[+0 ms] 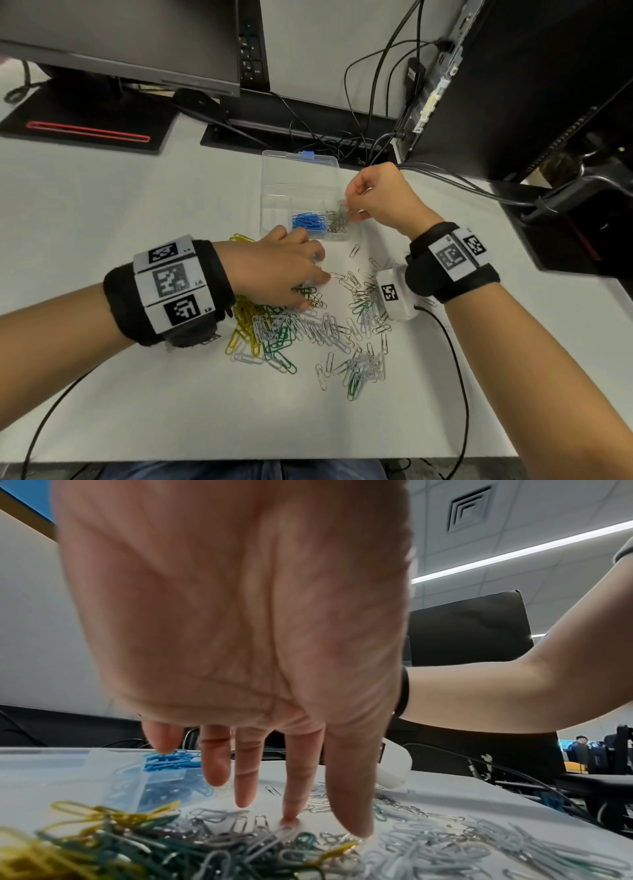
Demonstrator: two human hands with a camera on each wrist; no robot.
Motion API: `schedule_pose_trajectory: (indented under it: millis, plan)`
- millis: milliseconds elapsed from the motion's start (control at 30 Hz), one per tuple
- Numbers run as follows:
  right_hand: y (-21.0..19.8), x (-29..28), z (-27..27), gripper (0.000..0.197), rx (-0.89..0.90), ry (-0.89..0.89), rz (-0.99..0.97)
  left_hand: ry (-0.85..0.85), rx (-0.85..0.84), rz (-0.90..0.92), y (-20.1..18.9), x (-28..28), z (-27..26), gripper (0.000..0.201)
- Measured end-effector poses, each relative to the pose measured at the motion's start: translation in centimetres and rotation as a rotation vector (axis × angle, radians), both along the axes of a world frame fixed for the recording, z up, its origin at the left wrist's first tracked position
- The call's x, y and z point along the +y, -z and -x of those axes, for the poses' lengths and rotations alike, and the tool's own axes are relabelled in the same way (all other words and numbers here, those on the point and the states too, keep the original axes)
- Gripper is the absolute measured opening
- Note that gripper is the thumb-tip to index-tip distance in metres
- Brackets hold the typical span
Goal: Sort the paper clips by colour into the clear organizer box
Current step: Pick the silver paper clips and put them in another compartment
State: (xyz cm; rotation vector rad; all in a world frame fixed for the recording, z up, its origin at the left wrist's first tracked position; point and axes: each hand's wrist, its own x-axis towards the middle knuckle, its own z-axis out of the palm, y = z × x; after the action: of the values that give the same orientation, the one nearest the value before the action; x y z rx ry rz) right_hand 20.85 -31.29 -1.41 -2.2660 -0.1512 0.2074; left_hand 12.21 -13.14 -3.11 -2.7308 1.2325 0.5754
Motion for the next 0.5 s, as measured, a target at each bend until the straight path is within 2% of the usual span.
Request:
schedule_pose_trajectory:
  millis: [133, 200, 267, 367, 433, 500]
  plan:
    - [0.1, -0.2, 0.5, 0.004, -0.060, -0.005, 0.069, -0.010, -0.008, 0.017, -0.1, 0.0, 0.0, 0.053]
    - [0.0, -0.2, 0.7, 0.014, -0.135, -0.041, 0.108, -0.006, -0.023, 0.024, -0.2, -0.2, 0.0, 0.056]
    - [0.0, -0.1, 1.1, 0.025, -0.166, -0.154, 0.263, -0.005, -0.039, 0.024, -0.3, -0.5, 0.0, 0.056]
    - [0.6, 0.1, 1.9, 0.034, -0.108, -0.314, 0.457, -0.004, -0.041, 0.009, -0.4, -0.9, -0.1, 0.058]
    - [0.6, -0.4, 2.6, 0.033, -0.114, -0.312, 0.425, 0.018, -0.038, 0.010, -0.4, -1.2, -0.1, 0.061]
    - [0.2, -1.6, 3.3, 0.030, -0.197, -0.249, 0.377, 0.062, -0.026, 0.023, -0.3, -1.7, -0.2, 0.063]
